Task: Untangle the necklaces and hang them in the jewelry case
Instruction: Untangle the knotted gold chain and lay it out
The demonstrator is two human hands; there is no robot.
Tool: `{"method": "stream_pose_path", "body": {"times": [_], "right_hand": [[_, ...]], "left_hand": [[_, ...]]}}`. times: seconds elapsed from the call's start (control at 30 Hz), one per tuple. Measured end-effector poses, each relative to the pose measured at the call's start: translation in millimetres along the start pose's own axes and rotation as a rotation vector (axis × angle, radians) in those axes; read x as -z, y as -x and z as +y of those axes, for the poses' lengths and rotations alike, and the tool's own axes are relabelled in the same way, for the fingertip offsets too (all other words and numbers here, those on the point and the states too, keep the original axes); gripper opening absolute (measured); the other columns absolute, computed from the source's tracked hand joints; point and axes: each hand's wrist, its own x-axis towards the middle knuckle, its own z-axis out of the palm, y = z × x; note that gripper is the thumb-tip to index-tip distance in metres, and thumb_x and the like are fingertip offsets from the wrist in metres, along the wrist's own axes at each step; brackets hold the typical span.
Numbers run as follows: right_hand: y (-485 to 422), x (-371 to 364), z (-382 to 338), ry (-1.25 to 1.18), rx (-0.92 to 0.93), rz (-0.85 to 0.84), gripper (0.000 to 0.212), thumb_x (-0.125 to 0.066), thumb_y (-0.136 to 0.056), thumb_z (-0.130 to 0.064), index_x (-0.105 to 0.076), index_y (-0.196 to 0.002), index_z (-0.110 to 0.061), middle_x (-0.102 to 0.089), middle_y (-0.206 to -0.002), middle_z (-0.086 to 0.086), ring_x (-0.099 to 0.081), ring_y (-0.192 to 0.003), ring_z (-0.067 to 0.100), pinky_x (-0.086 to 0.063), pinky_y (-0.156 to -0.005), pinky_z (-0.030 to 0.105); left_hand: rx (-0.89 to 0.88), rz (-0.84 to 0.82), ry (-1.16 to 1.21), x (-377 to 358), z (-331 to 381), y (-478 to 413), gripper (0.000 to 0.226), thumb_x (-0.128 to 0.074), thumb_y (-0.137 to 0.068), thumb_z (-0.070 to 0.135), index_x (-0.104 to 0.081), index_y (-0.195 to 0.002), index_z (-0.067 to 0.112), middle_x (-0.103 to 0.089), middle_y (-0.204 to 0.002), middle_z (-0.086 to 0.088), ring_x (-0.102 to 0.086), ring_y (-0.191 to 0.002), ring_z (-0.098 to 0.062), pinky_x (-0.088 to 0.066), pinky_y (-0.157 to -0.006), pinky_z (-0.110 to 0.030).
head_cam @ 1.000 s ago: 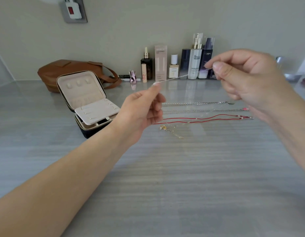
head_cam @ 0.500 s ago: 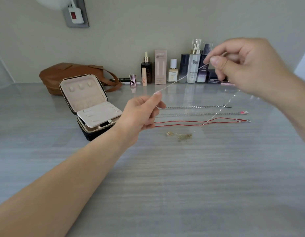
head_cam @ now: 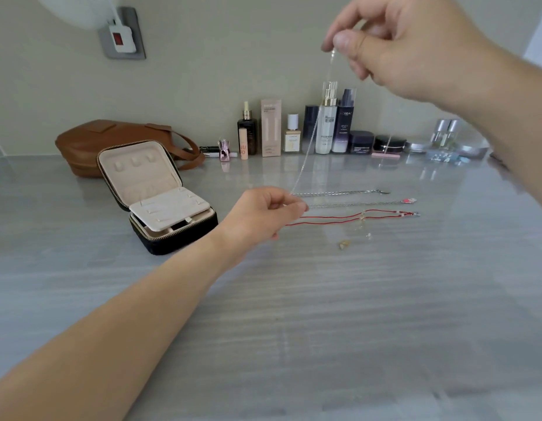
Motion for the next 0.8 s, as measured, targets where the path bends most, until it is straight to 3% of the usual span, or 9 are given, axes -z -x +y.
{"method": "stream_pose_path", "body": {"times": [0.1,0.2,0.4,0.5,0.67,0.8], "right_hand": [[-11.0,0.5,-12.4,0.038,0.021,-0.019,0.018,-0.042,-0.094,-0.031,-0.06,-0.1,-0.03,-0.048,-0.062,-0.01,-0.044,-0.046,-0.007,-0.03,-0.044,0.004],[-20.8,-1.5,-25.3,0.072,0.049,-0.035,0.021,-0.039,-0.095,-0.034,-0.058,-0.102,-0.034,-0.047,-0.062,-0.011,-0.042,-0.05,-0.004,-0.035,-0.053,0.012],[-29.0,-12.7,-47.4,0.077,0.111,-0.049,0.021,-0.042,-0.094,-0.03,-0.061,-0.103,-0.027,-0.049,-0.063,-0.009,-0.044,-0.046,-0.009,-0.031,-0.044,0.004],[-31.2,-18.7,-52.0,0.042,0.128,-0.046,0.018,-0.045,-0.094,-0.026,-0.062,-0.1,-0.023,-0.05,-0.062,-0.008,-0.046,-0.043,-0.008,-0.03,-0.043,0.005],[-30.3,-19.7,-49.4,0.064,0.131,-0.043,0.017,-0.048,-0.093,-0.021,-0.065,-0.096,-0.019,-0.05,-0.06,-0.009,-0.047,-0.039,-0.007,-0.03,-0.043,0.005],[-28.1,-10.0,-39.3,0.085,0.094,-0.027,0.017,-0.048,-0.093,-0.02,-0.064,-0.096,-0.019,-0.051,-0.061,-0.007,-0.046,-0.037,-0.008,-0.029,-0.04,0.005]], "left_hand": [[-0.062,-0.029,-0.014,-1.8,1.7,1.6,0.007,-0.064,-0.085,0.017,-0.067,-0.084,0.024,-0.037,-0.057,-0.001,-0.036,-0.046,-0.004,-0.038,-0.046,-0.013],[-0.076,-0.072,-0.027,-7.7,1.6,4.7,0.01,-0.066,-0.084,0.02,-0.067,-0.091,0.027,-0.035,-0.048,0.01,-0.037,-0.05,-0.007,-0.037,-0.05,-0.017],[-0.092,-0.133,0.044,-23.7,2.1,10.5,0.03,-0.067,-0.083,0.015,-0.063,-0.113,0.016,-0.061,-0.086,0.009,-0.053,-0.072,-0.003,-0.043,-0.06,-0.011],[-0.083,-0.159,0.117,-23.1,5.0,11.9,0.022,-0.064,-0.085,0.014,-0.066,-0.108,0.016,-0.068,-0.098,0.001,-0.061,-0.09,-0.006,-0.047,-0.068,-0.013],[-0.013,-0.161,0.186,-15.2,2.3,11.2,0.01,-0.059,-0.089,0.013,-0.068,-0.086,0.016,-0.068,-0.062,0.008,-0.064,-0.063,-0.004,-0.046,-0.07,-0.021],[0.051,-0.164,0.308,-12.3,0.4,8.1,0.008,-0.062,-0.086,0.012,-0.066,-0.079,0.011,-0.062,-0.058,0.005,-0.056,-0.052,-0.008,-0.048,-0.063,-0.023]]}}
